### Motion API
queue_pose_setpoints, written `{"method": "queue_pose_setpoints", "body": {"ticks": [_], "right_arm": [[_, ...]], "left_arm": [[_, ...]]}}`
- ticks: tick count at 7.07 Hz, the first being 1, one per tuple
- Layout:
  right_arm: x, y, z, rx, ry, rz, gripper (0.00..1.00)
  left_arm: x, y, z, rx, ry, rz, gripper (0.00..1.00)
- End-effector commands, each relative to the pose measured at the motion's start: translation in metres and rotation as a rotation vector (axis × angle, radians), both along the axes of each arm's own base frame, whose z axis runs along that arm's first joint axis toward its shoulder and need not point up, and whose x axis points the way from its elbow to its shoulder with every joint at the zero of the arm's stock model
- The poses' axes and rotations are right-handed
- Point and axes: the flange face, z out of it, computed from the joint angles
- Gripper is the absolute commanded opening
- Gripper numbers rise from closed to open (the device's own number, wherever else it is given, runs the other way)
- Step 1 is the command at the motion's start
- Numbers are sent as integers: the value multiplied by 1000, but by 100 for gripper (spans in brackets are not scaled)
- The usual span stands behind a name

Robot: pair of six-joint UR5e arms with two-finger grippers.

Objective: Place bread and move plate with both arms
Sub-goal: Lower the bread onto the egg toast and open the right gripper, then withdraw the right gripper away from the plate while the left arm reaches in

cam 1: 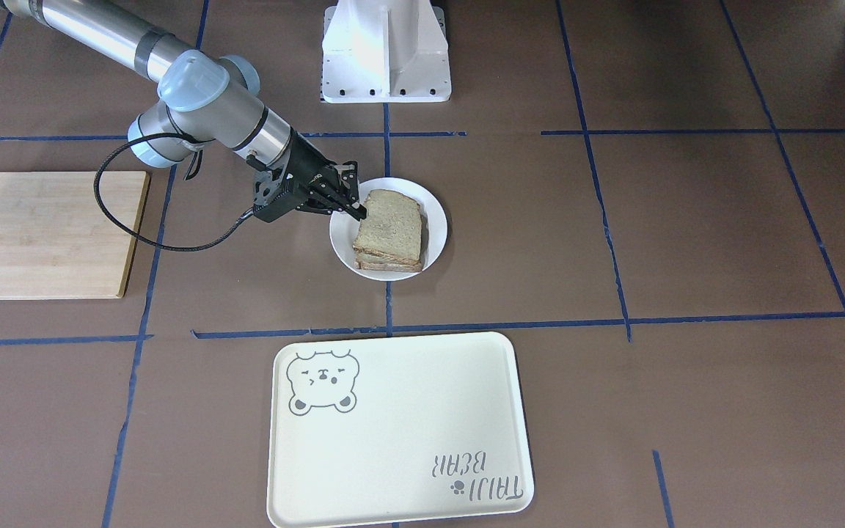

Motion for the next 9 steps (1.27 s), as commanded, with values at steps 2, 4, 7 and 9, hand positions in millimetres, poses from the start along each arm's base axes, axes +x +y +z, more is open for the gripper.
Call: {"method": "queue_pose_setpoints", "body": {"ticks": [2,4,7,9], "right_arm": [[-5,6,0,-3,-2,-10,32],[9,-10,0,0,-3,15,99],[59,-57,1,-36,6,16,99],[133,-118,8,-157,117,51,100]], "left_arm": [[0,0,0,-1,-1,0,100],[0,-2,-3,3,0,-2,100],[4,-7,-17,46,3,8,100],[58,-24,-42,134,26,2,100]]}}
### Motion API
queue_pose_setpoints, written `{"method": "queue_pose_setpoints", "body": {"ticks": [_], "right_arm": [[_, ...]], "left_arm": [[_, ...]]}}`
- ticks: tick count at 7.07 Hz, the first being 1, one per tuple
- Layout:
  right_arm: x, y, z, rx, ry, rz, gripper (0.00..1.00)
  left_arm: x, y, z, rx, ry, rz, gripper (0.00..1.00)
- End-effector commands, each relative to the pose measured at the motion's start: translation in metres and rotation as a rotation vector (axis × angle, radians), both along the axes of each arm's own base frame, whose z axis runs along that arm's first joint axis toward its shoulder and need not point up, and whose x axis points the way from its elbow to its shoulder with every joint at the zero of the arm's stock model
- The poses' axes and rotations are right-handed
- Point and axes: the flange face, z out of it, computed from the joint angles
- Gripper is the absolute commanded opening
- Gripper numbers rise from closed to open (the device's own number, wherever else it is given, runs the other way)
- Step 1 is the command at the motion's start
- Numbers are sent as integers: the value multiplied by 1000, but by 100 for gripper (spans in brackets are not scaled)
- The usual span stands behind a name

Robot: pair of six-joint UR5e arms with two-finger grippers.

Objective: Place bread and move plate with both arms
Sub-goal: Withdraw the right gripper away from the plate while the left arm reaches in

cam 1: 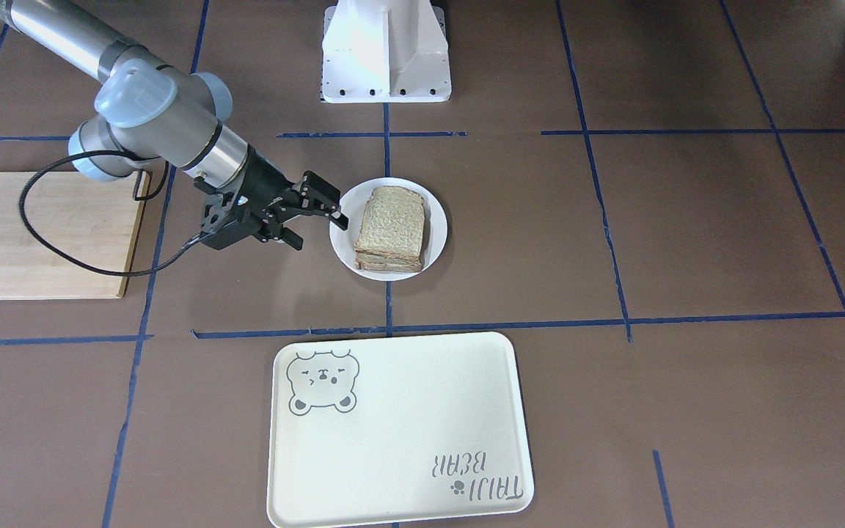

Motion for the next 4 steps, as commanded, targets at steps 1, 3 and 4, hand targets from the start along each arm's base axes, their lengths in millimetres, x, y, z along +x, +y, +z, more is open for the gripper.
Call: {"method": "queue_pose_setpoints", "body": {"ticks": [1,3,4], "right_arm": [[68,-52,15,-71,107,39,100],[114,-72,40,10,270,-10,100],[143,-72,54,58,364,-47,100]], "left_arm": [[63,-16,-38,37,69,-97,100],[114,-25,-88,-17,242,-208,100],[153,-29,-116,-60,308,-222,100]]}}
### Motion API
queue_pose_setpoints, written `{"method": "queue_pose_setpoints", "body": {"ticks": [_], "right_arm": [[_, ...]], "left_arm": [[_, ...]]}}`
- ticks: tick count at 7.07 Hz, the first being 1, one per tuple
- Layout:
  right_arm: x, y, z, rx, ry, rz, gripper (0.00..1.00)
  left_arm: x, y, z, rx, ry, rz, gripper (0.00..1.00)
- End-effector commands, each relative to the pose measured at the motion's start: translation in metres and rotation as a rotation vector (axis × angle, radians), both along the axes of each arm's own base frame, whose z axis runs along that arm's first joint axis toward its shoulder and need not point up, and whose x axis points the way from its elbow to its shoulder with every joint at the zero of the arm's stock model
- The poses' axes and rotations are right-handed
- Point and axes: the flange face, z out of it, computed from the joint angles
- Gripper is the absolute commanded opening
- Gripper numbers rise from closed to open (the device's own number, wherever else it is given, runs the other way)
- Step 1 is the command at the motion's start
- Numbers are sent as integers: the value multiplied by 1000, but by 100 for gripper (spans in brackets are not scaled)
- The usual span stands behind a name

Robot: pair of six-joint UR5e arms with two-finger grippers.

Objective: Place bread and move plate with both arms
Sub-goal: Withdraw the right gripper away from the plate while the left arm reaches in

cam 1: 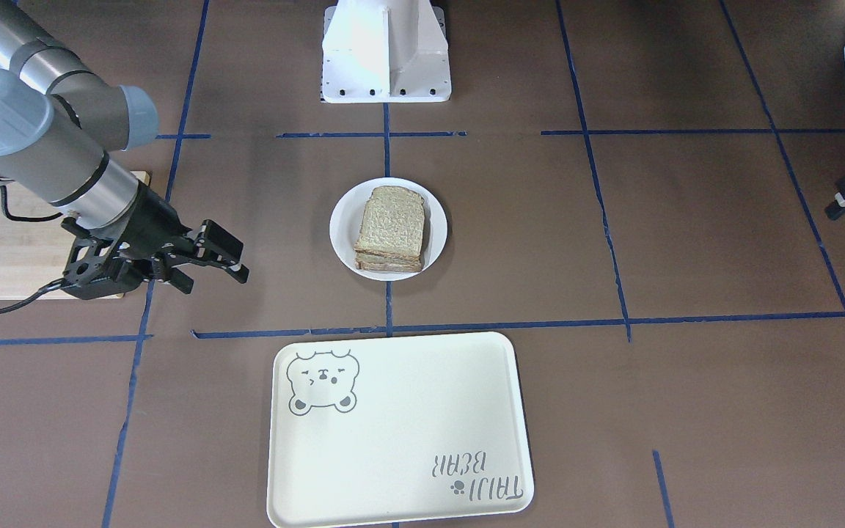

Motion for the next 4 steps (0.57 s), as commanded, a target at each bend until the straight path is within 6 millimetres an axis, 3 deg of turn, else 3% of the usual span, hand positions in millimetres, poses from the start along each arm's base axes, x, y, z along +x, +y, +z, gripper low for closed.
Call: {"method": "queue_pose_setpoints", "body": {"ticks": [1,3,4], "right_arm": [[69,-5,34,71,215,-107,100],[129,-4,80,119,349,-232,100],[166,4,119,142,371,-268,100]], "left_arm": [[76,-9,-64,-103,168,-45,100],[139,-16,-107,-218,220,-99,100],[174,-16,-126,-237,229,-125,100]]}}
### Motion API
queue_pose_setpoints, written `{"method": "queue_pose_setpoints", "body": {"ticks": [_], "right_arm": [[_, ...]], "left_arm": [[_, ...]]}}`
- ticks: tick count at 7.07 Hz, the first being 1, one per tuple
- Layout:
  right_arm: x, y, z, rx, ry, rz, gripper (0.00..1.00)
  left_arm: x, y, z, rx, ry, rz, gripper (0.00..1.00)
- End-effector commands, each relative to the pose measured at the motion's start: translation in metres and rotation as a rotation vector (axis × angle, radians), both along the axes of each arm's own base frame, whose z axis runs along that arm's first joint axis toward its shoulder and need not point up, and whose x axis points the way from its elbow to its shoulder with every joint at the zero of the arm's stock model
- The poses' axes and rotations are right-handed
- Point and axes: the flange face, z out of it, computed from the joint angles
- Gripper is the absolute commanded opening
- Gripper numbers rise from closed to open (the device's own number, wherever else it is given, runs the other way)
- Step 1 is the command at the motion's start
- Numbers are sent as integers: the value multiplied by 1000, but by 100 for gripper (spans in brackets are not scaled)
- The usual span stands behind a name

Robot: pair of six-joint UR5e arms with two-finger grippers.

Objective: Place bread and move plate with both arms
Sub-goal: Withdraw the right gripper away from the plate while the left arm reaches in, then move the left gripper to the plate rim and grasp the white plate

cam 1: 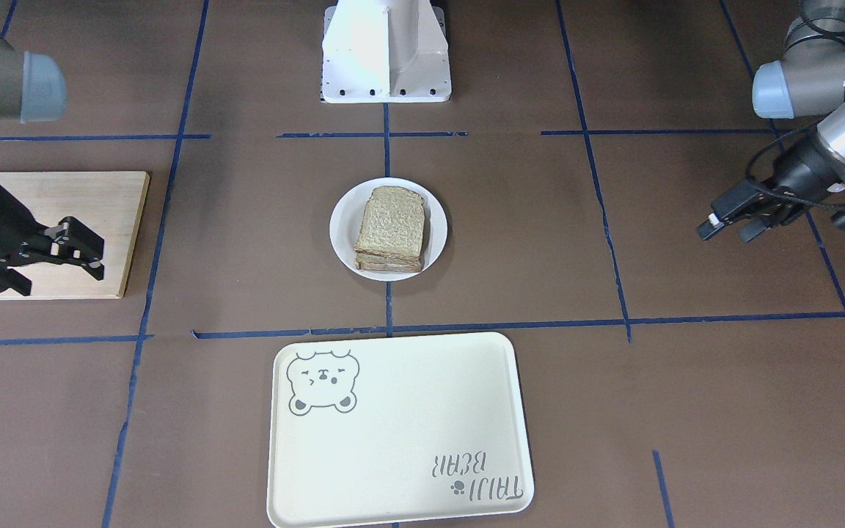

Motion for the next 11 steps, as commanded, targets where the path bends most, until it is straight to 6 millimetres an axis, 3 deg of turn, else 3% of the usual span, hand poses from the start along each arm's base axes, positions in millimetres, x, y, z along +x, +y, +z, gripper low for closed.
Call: {"method": "queue_pose_setpoints", "body": {"ticks": [1,3,4,6,8,11], "right_arm": [[80,18,71,-19,23,-42,100],[132,26,86,-86,-67,25,100],[138,20,81,-70,-72,42,100],[141,32,117,-123,-47,39,100],[143,36,128,-144,-40,41,100],[148,39,134,-155,-36,49,100]], "left_arm": [[90,12,-40,-54,20,-41,100],[205,47,-111,-108,95,-51,98],[235,63,-125,-115,108,-44,88],[259,83,-136,-127,122,-4,66],[283,99,-140,-129,121,38,66],[312,88,-138,-142,101,45,65]]}}
